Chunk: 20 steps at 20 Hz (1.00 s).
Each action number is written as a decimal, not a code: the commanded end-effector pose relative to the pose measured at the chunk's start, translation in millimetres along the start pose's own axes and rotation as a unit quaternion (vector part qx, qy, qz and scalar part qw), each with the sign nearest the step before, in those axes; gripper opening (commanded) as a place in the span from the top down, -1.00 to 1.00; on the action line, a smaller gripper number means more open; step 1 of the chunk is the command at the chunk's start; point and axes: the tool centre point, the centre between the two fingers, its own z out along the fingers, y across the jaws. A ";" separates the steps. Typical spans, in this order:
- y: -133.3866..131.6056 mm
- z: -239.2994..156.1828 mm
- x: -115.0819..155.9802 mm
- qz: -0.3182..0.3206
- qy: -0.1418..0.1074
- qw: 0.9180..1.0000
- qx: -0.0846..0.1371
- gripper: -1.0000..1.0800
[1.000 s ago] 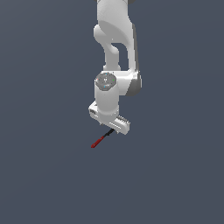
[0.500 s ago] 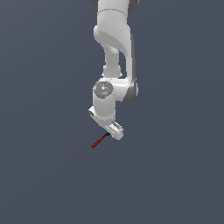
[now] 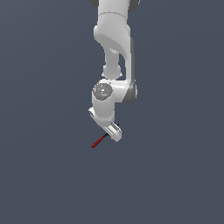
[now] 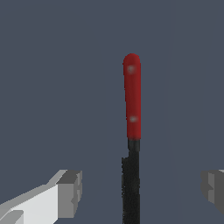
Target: Pick up the object and move it to a goal position.
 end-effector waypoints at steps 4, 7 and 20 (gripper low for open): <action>0.4 11.5 -0.2 0.001 0.000 1.000 0.000 -0.92; 0.9 26.2 -0.5 0.002 0.000 1.000 0.000 -0.92; 0.3 50.2 0.0 0.002 0.000 1.000 0.000 1.00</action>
